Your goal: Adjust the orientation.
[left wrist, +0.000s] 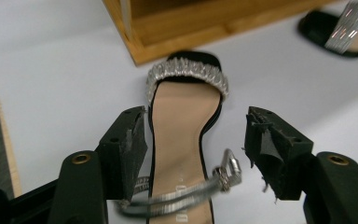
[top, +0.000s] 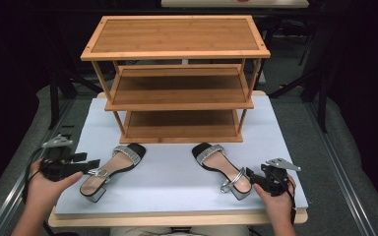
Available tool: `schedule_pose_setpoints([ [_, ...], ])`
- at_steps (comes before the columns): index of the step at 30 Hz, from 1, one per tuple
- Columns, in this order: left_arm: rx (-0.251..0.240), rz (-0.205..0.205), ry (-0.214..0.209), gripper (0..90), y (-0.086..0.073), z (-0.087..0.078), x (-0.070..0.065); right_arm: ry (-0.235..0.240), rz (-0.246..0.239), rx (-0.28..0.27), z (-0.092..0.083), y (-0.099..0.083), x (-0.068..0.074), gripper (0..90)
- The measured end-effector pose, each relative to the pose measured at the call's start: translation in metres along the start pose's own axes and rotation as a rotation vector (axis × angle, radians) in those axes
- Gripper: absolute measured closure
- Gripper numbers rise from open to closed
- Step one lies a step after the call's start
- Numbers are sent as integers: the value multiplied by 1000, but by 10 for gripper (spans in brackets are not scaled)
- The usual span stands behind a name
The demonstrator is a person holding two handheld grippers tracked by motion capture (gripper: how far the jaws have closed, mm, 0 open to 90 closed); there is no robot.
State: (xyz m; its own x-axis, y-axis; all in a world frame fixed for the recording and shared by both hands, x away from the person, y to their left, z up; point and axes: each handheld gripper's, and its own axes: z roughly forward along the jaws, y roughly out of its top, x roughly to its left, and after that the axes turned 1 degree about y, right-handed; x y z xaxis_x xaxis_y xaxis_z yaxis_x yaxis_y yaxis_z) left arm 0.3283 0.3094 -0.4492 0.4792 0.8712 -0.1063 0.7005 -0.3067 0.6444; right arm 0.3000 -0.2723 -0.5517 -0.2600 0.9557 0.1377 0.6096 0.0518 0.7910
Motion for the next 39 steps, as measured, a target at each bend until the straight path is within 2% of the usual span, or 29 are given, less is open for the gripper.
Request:
schedule_pose_setpoints([
  [3, 130, -23, -2, 340, 13, 23, 3, 7, 7, 2, 0, -1, -2, 361],
  [8, 352, -25, -11, 320, 23, 57, 5, -2, 12, 0, -1, -1, -4, 361],
  [10, 421, -16, -3, 320, 23, 69, 6, 5, 13, -5, -1, -1, -4, 361],
  [13, 499, 6, 7, 320, 21, 81, 4, 1, 10, 2, -1, -1, -3, 361],
  [19, 576, 34, -9, 334, 20, 91, 1, 6, 5, 0, 0, -1, -3, 361],
  [22, 606, 46, 1, 372, 19, 92, 2, 2, 6, 6, 0, -1, -3, 361],
  [25, 638, 43, -10, 399, 19, 95, 4, 3, 4, 0, 1, -1, -3, 361],
  [30, 647, 43, -4, 414, 20, 97, 4, 8, 5, 1, 1, -1, -3, 361],
  [33, 627, 72, 6, 423, 20, 95, 2, 2, 6, 5, 0, -1, -3, 361],
  [34, 617, 96, 0, 426, 20, 94, -1, 2, 6, 6, 0, -1, -3, 361],
  [39, 630, 138, -13, 426, 21, 96, -7, 4, 6, 8, 1, -1, -2, 361],
])
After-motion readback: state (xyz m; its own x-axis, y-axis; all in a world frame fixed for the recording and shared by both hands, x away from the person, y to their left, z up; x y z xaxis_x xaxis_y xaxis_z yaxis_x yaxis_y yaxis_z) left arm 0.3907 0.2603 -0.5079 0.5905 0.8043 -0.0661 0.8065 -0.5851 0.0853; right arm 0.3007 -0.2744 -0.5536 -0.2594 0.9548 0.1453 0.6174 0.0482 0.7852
